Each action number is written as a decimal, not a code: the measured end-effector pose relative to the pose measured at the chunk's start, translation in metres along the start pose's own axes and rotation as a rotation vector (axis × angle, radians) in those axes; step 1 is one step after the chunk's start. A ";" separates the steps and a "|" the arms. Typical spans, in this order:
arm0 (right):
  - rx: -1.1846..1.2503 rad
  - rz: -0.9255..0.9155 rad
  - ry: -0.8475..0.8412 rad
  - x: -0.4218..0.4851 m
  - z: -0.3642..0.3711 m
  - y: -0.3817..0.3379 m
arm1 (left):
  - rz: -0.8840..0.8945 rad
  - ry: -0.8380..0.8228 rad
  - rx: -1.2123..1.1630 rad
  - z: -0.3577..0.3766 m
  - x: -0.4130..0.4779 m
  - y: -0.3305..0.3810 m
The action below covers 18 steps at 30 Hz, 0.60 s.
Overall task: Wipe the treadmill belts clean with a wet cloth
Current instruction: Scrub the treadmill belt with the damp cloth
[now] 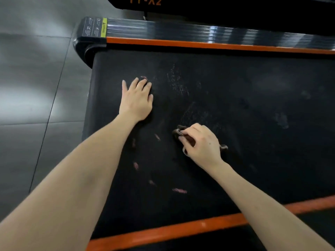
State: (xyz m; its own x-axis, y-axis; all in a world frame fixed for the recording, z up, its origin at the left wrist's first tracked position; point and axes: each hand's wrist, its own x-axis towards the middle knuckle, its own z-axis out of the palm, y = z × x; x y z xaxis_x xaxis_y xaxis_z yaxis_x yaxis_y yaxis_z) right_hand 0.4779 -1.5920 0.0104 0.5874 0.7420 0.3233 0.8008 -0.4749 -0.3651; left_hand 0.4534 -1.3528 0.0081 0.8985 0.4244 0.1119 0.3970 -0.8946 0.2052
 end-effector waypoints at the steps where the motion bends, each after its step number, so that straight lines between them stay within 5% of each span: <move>1: -0.014 -0.017 -0.035 -0.008 -0.009 0.004 | 0.034 0.038 -0.018 -0.005 -0.005 0.001; 4: -0.206 0.206 0.000 -0.040 -0.047 0.055 | 0.083 0.179 -0.055 -0.022 -0.035 -0.004; 8: -0.291 0.646 0.015 -0.077 -0.092 0.093 | -0.080 0.215 -0.090 -0.025 -0.104 -0.024; 10: -0.267 0.575 -0.011 -0.075 -0.077 0.059 | -0.170 0.152 -0.081 -0.023 -0.132 -0.032; 14: -0.026 0.107 -0.189 -0.084 -0.032 -0.042 | -0.287 0.045 -0.052 -0.026 -0.158 -0.046; 18: -0.034 -0.091 -0.288 -0.085 -0.036 -0.038 | -0.387 -0.064 -0.156 -0.023 -0.175 -0.047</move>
State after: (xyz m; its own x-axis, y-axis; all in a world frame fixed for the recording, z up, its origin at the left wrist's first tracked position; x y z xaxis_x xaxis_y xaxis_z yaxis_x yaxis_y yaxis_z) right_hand 0.4021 -1.6536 0.0279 0.4599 0.8833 0.0908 0.8547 -0.4125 -0.3152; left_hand 0.2735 -1.3814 0.0008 0.7004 0.7111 -0.0622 0.6789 -0.6367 0.3655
